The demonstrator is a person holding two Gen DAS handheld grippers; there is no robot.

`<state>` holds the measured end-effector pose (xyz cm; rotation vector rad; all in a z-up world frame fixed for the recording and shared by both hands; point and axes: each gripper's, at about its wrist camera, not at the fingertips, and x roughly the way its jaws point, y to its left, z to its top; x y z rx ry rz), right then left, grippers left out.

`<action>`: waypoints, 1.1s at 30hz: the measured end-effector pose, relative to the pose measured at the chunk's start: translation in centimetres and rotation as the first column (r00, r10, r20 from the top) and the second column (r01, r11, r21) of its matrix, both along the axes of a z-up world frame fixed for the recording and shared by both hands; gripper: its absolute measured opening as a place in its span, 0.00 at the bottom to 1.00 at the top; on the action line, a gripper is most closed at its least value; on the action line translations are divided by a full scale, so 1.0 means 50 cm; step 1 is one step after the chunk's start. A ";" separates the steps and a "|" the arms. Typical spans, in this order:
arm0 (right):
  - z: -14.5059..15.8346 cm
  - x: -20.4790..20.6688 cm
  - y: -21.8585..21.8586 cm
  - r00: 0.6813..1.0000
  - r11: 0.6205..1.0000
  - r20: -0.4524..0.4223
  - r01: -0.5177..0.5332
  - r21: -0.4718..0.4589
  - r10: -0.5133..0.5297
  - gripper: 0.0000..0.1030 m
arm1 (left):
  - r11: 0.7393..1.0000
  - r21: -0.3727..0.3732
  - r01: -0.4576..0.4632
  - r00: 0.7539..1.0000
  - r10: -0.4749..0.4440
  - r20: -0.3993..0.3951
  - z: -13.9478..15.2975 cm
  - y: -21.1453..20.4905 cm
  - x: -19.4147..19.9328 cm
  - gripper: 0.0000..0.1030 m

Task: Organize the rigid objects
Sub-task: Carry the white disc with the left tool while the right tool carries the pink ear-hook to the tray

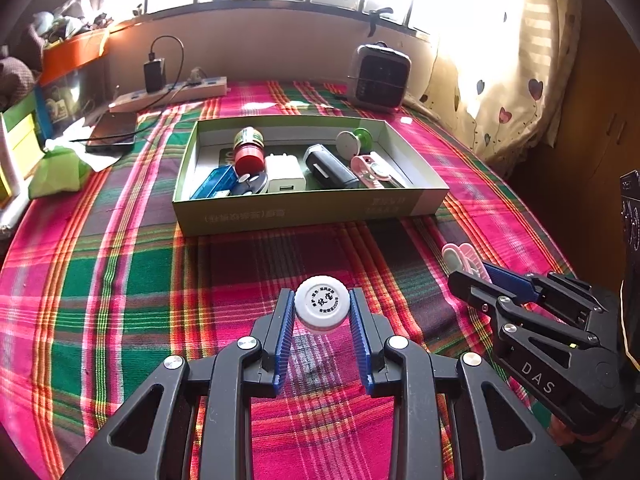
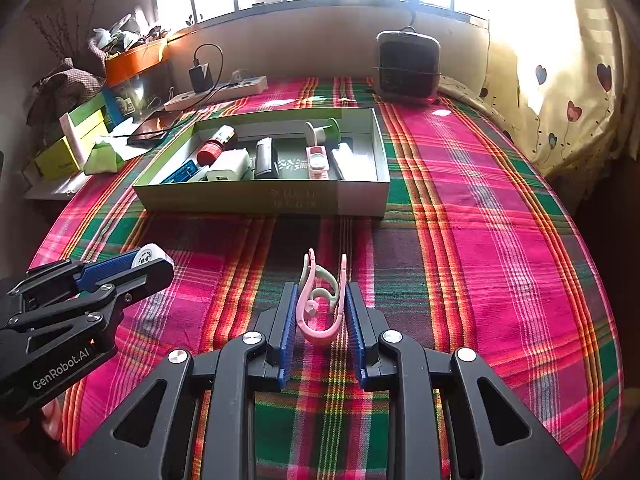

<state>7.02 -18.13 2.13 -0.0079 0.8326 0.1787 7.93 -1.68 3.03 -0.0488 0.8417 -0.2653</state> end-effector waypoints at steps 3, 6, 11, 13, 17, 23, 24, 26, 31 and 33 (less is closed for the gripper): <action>0.001 -0.003 0.007 1.000 1.000 0.003 -0.007 -0.001 0.007 0.24 | 1.000 -0.002 -0.006 1.000 0.006 0.001 0.002 0.007 -0.003 0.26; 0.003 -0.004 0.012 1.000 1.000 0.007 -0.014 -0.001 0.014 0.24 | 1.000 -0.005 -0.011 1.000 0.011 0.003 0.003 0.012 -0.005 0.26; 0.003 -0.005 0.020 1.000 1.000 0.007 -0.025 -0.002 0.025 0.24 | 1.000 -0.007 -0.019 1.000 0.019 0.007 0.006 0.018 -0.008 0.26; 0.003 -0.005 0.022 1.000 1.000 0.008 -0.027 -0.002 0.027 0.24 | 1.000 -0.008 -0.022 1.000 0.022 0.008 0.007 0.020 -0.009 0.26; 0.004 -0.004 0.028 0.999 0.999 0.012 -0.033 0.000 0.033 0.24 | 1.000 -0.008 -0.028 1.000 0.028 0.011 0.010 0.024 -0.010 0.26; 0.008 0.000 0.035 0.999 0.999 0.019 -0.047 0.002 0.047 0.24 | 0.999 -0.011 -0.035 0.999 0.035 0.018 0.018 0.031 -0.004 0.26; 0.009 0.001 0.037 0.999 0.999 0.021 -0.049 0.001 0.049 0.24 | 0.999 -0.012 -0.035 0.999 0.035 0.019 0.020 0.032 -0.003 0.26; 0.012 0.004 0.038 0.998 0.999 0.025 -0.053 0.000 0.053 0.24 | 0.999 -0.011 -0.036 0.999 0.037 0.020 0.022 0.033 0.002 0.26; 0.022 0.015 0.040 0.998 0.998 0.038 -0.057 0.000 0.057 0.24 | 0.999 -0.013 -0.034 0.999 0.034 0.022 0.028 0.035 0.016 0.26; 0.026 0.019 0.040 0.997 0.998 0.042 -0.059 -0.001 0.059 0.24 | 0.999 -0.015 -0.032 0.999 0.032 0.026 0.033 0.035 0.023 0.26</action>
